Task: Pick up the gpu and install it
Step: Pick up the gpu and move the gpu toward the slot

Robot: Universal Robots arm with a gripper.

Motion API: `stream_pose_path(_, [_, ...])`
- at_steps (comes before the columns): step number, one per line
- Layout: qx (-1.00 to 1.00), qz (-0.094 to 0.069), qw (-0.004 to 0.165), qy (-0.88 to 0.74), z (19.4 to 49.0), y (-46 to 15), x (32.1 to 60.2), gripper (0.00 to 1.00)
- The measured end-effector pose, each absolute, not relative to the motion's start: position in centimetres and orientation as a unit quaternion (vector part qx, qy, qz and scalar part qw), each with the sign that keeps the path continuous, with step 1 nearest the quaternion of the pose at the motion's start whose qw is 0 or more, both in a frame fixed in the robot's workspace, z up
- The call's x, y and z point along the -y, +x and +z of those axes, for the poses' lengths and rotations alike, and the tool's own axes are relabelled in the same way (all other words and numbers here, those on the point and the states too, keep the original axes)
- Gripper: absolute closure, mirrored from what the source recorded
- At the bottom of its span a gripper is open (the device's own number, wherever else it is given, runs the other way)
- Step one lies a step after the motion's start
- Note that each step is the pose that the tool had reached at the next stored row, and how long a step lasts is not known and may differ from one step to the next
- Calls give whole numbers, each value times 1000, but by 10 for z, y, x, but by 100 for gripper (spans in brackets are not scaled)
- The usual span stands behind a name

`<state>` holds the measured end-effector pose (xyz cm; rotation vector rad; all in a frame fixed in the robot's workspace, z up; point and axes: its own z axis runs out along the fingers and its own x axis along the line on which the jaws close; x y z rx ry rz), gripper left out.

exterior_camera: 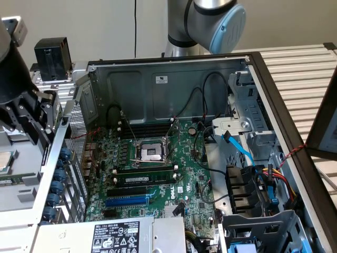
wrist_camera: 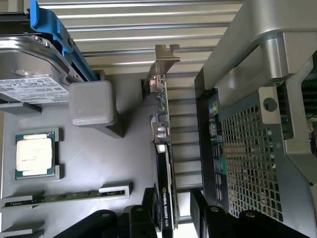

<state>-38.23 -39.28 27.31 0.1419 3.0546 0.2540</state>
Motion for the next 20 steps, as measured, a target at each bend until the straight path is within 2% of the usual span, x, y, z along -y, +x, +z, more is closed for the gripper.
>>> stream_pose_path(20, [-994,83,39,57,241,-386,374,58])
